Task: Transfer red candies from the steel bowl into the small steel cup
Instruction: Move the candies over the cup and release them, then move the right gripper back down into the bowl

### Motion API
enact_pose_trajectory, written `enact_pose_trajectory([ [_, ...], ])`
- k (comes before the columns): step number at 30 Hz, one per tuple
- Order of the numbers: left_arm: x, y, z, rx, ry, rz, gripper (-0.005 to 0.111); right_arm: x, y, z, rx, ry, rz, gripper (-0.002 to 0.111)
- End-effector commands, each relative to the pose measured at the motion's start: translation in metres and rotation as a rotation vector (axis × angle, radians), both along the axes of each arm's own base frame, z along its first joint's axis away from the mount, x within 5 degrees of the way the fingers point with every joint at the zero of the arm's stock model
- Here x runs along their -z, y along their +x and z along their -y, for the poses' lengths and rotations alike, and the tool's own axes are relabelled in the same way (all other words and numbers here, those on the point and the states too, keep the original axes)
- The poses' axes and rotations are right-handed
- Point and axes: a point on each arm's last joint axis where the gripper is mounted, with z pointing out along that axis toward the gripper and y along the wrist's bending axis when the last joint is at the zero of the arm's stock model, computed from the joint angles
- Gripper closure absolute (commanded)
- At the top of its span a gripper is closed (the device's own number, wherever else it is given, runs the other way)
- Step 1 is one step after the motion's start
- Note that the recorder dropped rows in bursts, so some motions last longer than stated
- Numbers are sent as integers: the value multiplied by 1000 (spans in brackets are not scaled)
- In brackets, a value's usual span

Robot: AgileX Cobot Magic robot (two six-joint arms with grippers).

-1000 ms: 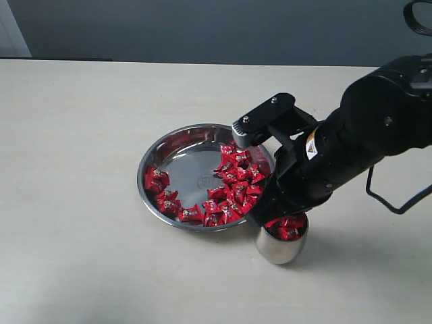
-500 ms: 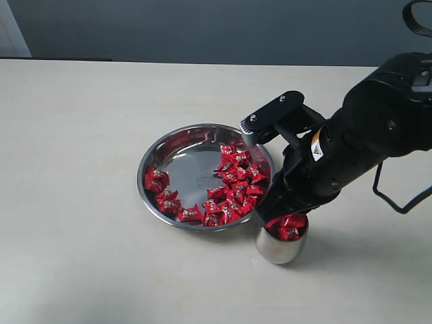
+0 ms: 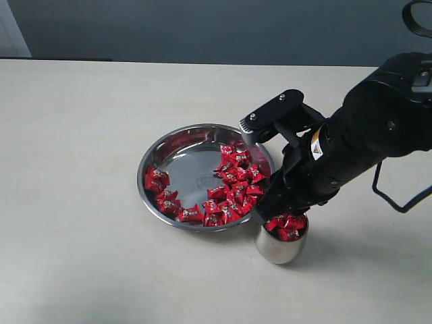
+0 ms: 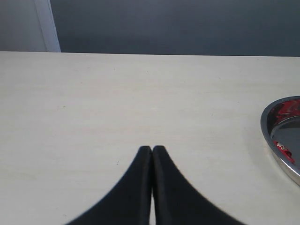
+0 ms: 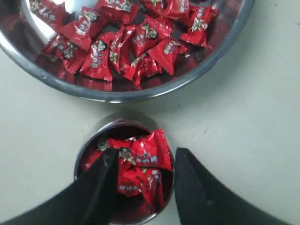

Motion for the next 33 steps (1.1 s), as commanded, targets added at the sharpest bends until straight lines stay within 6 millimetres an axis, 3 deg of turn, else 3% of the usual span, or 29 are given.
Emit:
enact_pose_trajectory([
  [1, 0, 0, 0, 5, -2, 6, 106, -5, 5, -6, 29, 109, 58, 69],
  [8, 0, 0, 0, 5, -2, 6, 106, -17, 18, -20, 59, 304, 216, 69],
  [22, 0, 0, 0, 5, -2, 6, 106, -28, 28, -27, 43, 411, 363, 69],
  [33, 0, 0, 0, 5, -2, 6, 106, 1, 68, -60, 41, 356, 303, 69],
])
